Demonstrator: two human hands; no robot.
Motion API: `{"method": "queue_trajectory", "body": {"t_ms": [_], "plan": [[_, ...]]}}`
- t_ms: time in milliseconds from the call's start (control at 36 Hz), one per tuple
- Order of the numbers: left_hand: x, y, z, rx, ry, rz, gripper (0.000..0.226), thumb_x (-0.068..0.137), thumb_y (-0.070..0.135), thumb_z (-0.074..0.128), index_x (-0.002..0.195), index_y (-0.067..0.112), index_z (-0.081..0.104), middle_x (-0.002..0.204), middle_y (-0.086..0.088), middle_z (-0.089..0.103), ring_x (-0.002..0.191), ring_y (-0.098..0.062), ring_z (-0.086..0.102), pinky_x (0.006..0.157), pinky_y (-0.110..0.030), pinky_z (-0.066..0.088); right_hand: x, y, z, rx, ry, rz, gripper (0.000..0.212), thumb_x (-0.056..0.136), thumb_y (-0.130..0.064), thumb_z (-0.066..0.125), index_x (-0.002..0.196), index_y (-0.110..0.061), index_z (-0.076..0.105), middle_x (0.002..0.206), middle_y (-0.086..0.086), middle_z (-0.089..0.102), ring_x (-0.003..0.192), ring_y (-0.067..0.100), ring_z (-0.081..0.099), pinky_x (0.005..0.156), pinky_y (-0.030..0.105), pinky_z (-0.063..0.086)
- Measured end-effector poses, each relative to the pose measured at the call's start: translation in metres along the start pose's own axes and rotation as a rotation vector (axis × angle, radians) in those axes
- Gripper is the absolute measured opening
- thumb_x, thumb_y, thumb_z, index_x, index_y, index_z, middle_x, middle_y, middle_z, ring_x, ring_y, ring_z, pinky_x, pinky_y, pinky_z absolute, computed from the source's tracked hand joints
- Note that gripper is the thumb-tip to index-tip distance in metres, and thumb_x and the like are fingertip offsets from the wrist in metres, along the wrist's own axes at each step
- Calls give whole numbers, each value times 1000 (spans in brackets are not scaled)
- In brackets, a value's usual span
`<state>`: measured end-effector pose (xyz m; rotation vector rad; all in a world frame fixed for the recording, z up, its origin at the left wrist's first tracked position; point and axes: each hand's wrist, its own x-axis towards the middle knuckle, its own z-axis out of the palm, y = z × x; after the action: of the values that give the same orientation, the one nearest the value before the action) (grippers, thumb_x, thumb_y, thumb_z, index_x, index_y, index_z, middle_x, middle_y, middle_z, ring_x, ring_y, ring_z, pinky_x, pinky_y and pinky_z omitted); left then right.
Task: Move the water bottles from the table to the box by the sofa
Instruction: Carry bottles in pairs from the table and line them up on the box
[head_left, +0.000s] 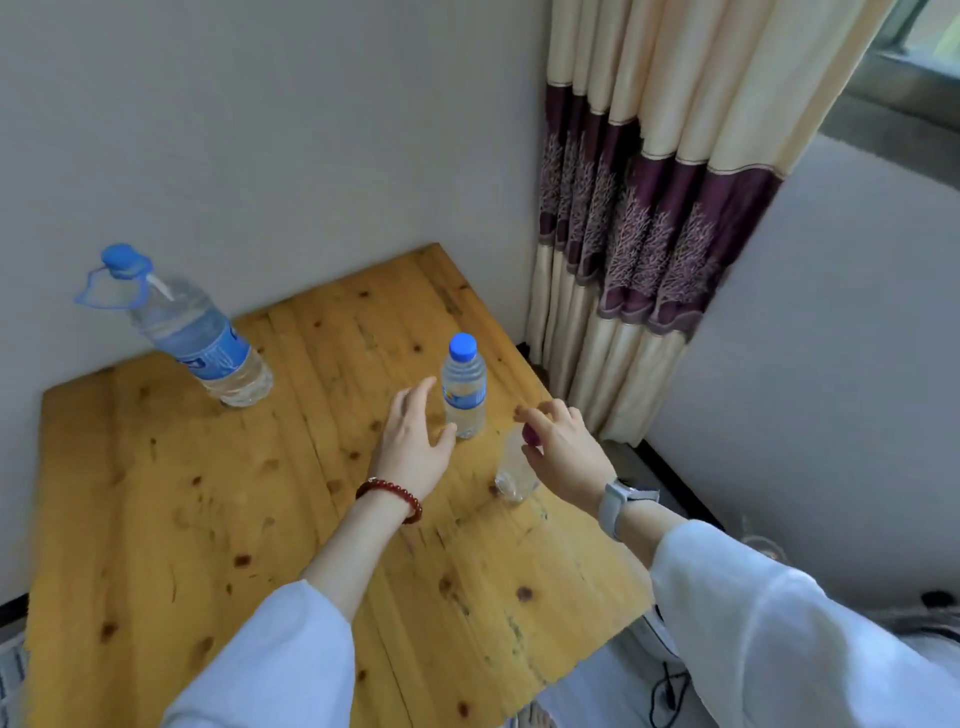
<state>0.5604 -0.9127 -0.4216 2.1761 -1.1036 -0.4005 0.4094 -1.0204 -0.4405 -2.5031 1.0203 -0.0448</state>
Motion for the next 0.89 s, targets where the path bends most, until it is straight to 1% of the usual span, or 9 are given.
{"method": "queue_trajectory", "body": {"t_ms": [111,167,250,333,417,583,667,750,889], "plan": [[52,9,8,-31,-40,51,71,83,21,62,140,26,21,141,-6,28,124,-23,39,96,-33,37,2,3,2,53,-17,16,27,91,-16,48,117,-12,46,115,8,45,98,28,50,83,36,46],[72,13,12,-48,-74,73,69,82,22,63,139,27,26,137,-5,32,121,-21,39,95,-31,36,2,4,2,76,-20,41,27,90,-16,50,116,-11,46,113,7,44,93,26,52,79,34,46],[89,14,16,8,-106,141,47,82,21,64,125,22,47,123,-6,42,113,-25,43,91,-34,41,5,3,2,91,-14,78,25,89,-15,51,112,-11,47,110,5,44,84,21,49,71,29,43],[93,13,18,15,-52,170,29,81,14,63,109,15,56,113,-9,47,95,-26,51,76,-31,43,6,1,3,84,-17,118,23,88,-14,49,111,-12,46,109,4,44,78,18,43,65,26,35],[91,10,17,69,-77,224,27,80,15,64,106,15,57,112,-7,48,83,-21,50,69,-28,41,6,-3,3,94,-2,160,24,87,-12,48,111,-12,46,108,4,44,77,18,43,65,28,39],[93,12,9,225,-218,314,25,80,18,63,104,15,57,112,-4,49,88,-28,56,75,-35,48,-19,1,3,134,66,286,27,86,-12,48,114,-12,48,103,1,39,81,25,54,73,36,50],[77,20,13,259,-247,387,22,76,15,65,97,15,60,104,-6,52,80,-32,58,72,-40,51,-43,7,-3,161,124,337,24,85,-13,50,109,-13,50,101,1,40,80,25,54,73,38,51],[52,28,23,252,-280,485,22,73,12,68,94,15,62,97,-5,54,71,-31,59,64,-40,54,-72,15,-14,182,225,380,24,83,-13,53,107,-13,52,98,-2,39,80,23,53,71,31,48],[6,58,34,151,-253,553,21,69,17,71,88,16,65,92,-3,58,68,-27,59,59,-35,51,-138,28,-31,198,393,500,20,80,-12,55,100,-11,55,101,4,48,80,27,55,71,38,49]]}}
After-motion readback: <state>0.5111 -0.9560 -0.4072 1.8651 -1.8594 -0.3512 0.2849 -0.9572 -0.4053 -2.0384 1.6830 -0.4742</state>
